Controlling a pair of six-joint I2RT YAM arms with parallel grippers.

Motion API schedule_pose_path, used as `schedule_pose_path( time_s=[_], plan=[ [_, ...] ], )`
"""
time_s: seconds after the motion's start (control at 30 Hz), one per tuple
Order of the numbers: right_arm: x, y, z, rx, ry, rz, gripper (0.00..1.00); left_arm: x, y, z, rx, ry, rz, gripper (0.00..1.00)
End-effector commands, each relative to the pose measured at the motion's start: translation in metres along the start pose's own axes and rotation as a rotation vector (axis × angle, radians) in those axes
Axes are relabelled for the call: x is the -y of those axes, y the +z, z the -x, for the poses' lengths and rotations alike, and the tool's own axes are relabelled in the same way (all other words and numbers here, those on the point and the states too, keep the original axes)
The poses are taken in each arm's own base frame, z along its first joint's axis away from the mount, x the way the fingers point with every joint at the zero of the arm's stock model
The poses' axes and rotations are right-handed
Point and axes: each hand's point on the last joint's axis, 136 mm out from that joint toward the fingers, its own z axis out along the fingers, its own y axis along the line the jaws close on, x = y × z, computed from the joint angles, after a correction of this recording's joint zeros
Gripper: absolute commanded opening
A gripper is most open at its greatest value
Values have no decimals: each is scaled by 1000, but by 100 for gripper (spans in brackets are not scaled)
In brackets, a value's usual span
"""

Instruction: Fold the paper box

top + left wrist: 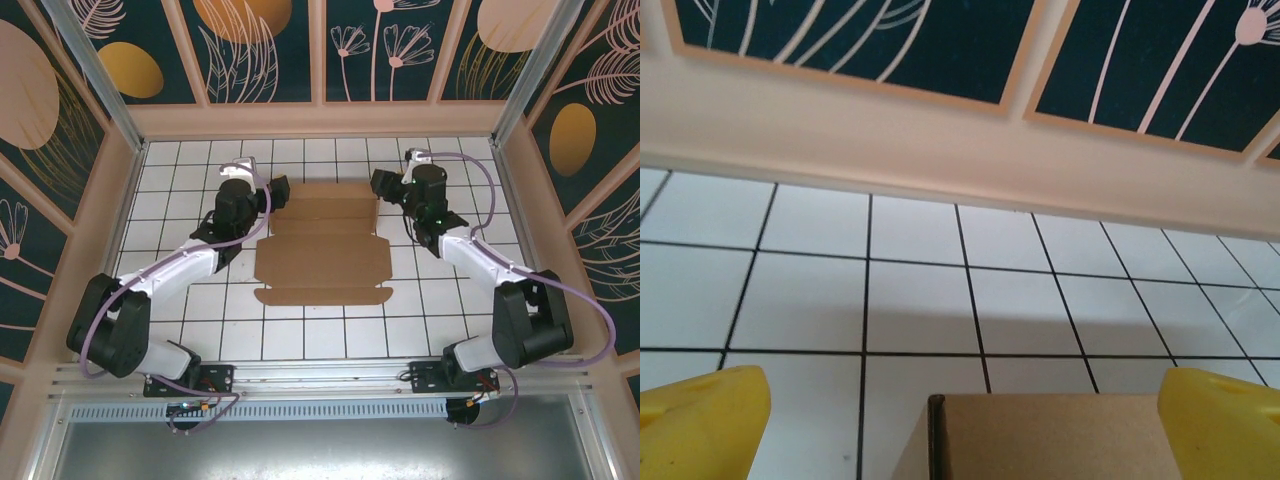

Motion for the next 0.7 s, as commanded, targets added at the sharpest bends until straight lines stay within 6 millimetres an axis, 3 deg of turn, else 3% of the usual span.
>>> schedule_pose_path(
  time_s=[0.0,0.23,0.4,0.5,0.67],
  plan=[
    [9,4,-30,-108,27,-21,63,-7,6,-28,-69,-62,4,99],
    [36,13,-69,-192,31,-117,62,-32,7,-67,-111,-128,64,96],
    [32,9,-67,-190,16,-114,62,-41,5,-86,-143,-146,83,95],
    [18,2,-43,-143,-46,-120,63,-40,1,-76,-122,-125,88,98],
    [-20,-5,-6,-115,-126,-61,64,-22,-5,-26,-50,-62,51,99]
  ],
)
